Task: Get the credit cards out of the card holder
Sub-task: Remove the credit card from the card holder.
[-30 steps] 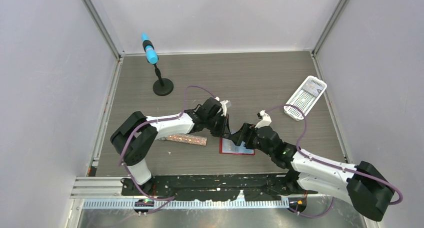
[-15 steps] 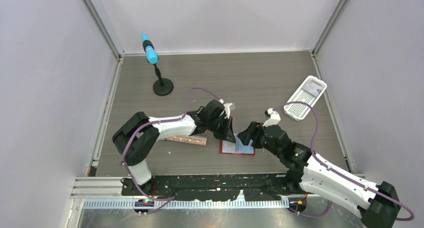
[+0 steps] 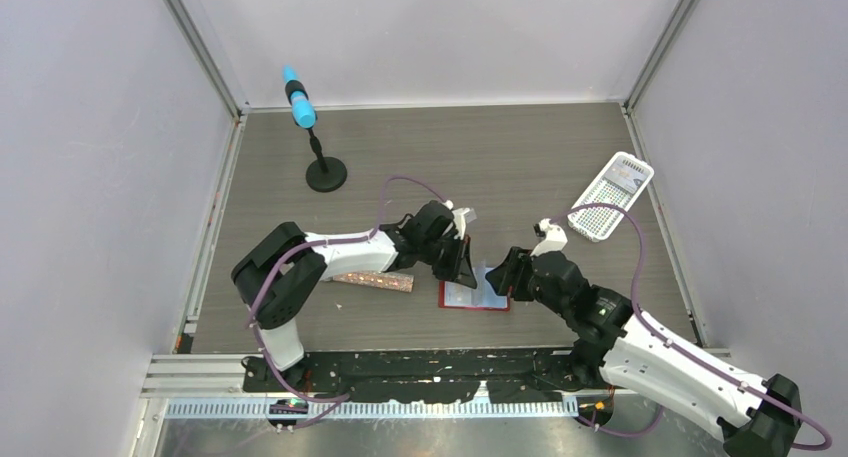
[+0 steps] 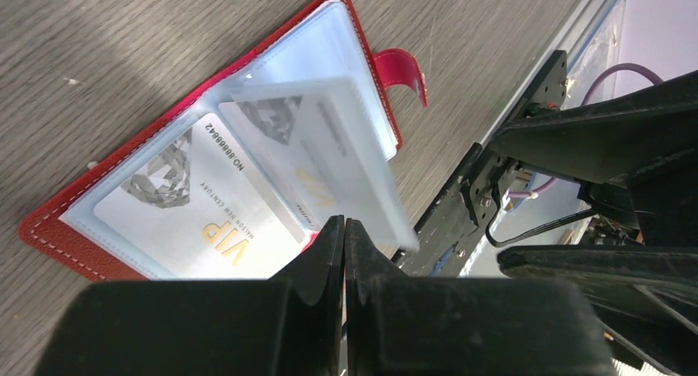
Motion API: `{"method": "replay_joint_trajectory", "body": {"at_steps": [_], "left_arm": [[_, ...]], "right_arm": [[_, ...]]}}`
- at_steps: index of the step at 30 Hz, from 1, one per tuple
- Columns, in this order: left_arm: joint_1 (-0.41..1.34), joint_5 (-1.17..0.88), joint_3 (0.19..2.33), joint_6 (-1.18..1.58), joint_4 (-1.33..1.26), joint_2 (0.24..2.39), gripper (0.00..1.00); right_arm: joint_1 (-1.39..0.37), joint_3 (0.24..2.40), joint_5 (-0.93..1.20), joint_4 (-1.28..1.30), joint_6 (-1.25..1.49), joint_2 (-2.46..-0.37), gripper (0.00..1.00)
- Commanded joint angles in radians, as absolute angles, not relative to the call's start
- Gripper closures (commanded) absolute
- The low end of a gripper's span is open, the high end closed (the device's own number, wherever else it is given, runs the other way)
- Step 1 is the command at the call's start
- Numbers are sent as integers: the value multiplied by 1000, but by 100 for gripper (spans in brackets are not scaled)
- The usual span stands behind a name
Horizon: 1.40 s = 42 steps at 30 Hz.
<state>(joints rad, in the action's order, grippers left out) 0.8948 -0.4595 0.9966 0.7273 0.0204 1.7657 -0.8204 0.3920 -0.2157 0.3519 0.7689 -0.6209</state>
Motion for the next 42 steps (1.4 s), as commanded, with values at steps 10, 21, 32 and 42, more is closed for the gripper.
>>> {"method": "replay_joint_trajectory", "body": {"at_steps": [10,21,32,42], "left_arm": [[890,-389,981,714,-4,1705,96],[854,-386,910,738,-35,1690,87],[854,-395,918,764,-103,1743,69],[854,-400,909,773,-140,1780,62]], "right_arm": [[-817,452,-198,347,765,-605,48],[-816,401,-179,205,768,-765,63],[-784,361,-217,148,758,-891,67],[-769,303,-230,101,774,-913,67]]}}
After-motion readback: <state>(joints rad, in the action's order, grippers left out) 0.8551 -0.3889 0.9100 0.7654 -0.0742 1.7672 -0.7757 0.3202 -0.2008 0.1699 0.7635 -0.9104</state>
